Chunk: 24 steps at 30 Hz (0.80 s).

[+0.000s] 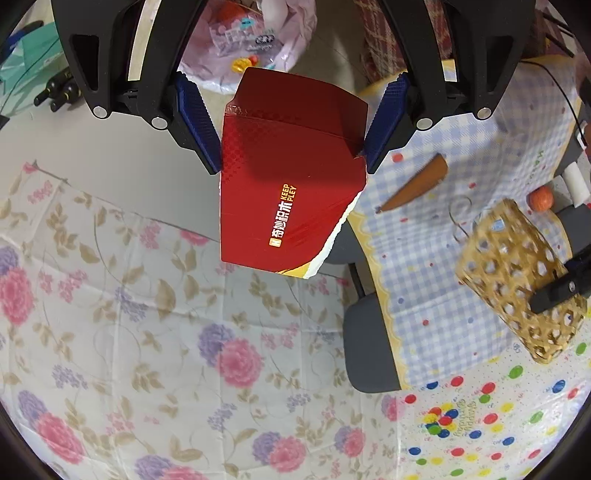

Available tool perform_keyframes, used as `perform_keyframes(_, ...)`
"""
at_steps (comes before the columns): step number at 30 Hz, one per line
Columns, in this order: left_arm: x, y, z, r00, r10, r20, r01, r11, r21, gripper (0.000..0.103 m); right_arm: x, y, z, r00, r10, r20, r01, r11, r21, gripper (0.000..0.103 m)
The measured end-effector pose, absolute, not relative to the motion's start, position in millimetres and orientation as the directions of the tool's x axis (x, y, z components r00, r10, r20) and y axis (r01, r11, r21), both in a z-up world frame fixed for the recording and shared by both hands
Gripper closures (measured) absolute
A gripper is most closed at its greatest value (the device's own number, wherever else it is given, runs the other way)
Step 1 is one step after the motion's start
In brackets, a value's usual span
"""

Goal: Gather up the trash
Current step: 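Carry the carton and basket to the bin and open the right tool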

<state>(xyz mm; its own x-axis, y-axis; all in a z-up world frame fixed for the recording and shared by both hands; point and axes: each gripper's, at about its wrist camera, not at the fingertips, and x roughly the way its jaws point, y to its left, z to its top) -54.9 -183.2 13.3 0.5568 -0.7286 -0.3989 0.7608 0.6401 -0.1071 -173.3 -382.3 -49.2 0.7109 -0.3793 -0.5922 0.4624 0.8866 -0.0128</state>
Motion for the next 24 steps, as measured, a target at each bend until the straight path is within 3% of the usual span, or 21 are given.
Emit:
perform_keyframes(19, -138.0, -298.4, -77.7, 0.285, -0.788, -0.546, 0.922, 0.38, -0.068, 0.03, -260.4, -419.8, -111.1, 0.537, -0.472, -0.699, 0.62, 0.783, -0.052, 0.026)
perform_keyframes(24, -145.7, -312.5, -84.3, 0.256, -0.786, -0.563, 0.933, 0.353, -0.069, 0.03, -264.4, -430.3, -124.5, 0.5, -0.467, -0.73, 0.635, 0.77, -0.057, 0.018)
